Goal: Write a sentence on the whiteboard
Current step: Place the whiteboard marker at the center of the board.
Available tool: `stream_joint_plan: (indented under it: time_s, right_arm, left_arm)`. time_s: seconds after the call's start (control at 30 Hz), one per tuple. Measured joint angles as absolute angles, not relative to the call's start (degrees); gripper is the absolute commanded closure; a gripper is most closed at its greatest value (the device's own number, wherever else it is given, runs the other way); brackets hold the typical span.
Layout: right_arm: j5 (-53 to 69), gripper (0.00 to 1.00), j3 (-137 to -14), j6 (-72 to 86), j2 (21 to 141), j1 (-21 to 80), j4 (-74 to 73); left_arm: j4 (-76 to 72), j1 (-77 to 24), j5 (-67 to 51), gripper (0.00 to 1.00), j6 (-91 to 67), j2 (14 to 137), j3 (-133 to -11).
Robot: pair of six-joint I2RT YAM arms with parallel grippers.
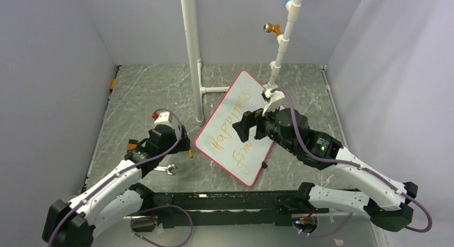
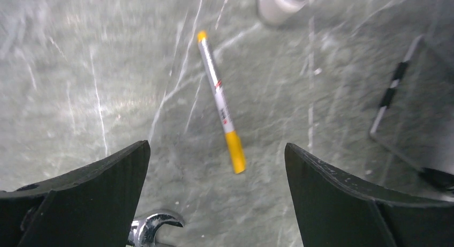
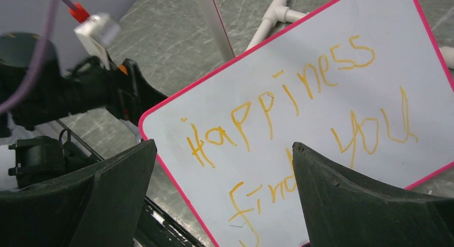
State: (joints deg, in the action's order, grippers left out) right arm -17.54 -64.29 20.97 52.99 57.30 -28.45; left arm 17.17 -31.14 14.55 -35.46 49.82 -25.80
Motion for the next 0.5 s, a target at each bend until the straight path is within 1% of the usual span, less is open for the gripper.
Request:
stream_joint_plan:
  time_s: [0.3, 0.5]
  right_arm:
    - [-20.53, 0.0, -60.69, 20.82, 47.68, 57.3, -27.2]
    - [-25.04, 0.0, -54.39, 21.69, 41.45, 57.25, -25.43]
  left_arm:
    - [24.64, -31.14, 16.1, 0.01, -25.23, 41.54, -38.0]
    - [29.63, -31.14, 17.93, 0.01, -20.29, 39.46, -45.98]
